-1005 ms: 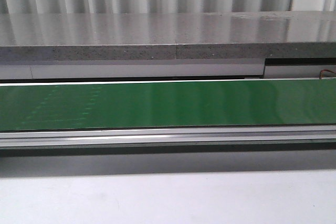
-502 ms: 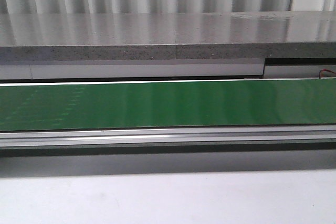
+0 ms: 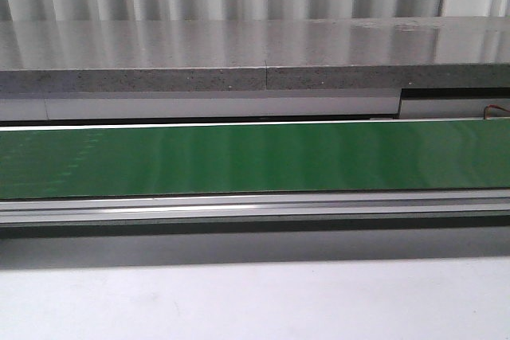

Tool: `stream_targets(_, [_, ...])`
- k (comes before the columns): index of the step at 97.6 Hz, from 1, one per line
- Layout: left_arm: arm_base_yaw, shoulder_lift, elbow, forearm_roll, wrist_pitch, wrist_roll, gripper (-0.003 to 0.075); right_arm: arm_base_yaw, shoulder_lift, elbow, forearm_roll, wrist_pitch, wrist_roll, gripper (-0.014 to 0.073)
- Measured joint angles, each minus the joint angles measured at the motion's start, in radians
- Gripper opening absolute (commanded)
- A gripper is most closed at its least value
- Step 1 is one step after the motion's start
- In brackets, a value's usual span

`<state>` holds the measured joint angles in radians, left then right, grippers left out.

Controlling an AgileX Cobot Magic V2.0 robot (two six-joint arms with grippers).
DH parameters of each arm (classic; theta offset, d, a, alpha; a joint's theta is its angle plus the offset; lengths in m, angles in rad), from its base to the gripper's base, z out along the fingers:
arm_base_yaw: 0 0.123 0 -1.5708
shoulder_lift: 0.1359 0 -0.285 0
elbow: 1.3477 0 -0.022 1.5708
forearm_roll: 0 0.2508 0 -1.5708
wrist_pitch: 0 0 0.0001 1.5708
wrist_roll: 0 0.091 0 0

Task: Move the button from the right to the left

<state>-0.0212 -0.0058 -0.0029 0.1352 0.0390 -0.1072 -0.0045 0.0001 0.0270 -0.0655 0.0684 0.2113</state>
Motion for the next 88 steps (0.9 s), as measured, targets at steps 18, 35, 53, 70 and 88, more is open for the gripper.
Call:
stream_targets(18, [0.000, 0.000, 0.000, 0.000, 0.000, 0.000, -0.0020, -0.004, 0.000, 0.000, 0.001, -0.028, 0.000, -0.0067])
stream_targets(35, [0.000, 0.000, 0.000, 0.000, 0.000, 0.000, -0.0020, -0.031, 0.000, 0.000, 0.002, -0.045, 0.000, -0.0067])
stream_targets(53, [0.000, 0.000, 0.000, 0.000, 0.000, 0.000, -0.0020, -0.035, 0.000, 0.000, 0.002, -0.045, 0.000, -0.0067])
stream_targets(70, [0.000, 0.000, 0.000, 0.000, 0.000, 0.000, -0.0020, -0.035, 0.000, 0.000, 0.002, -0.045, 0.000, -0.0067])
stream_targets(88, [0.000, 0.000, 0.000, 0.000, 0.000, 0.000, -0.0020, -0.035, 0.000, 0.000, 0.002, -0.045, 0.000, -0.0067])
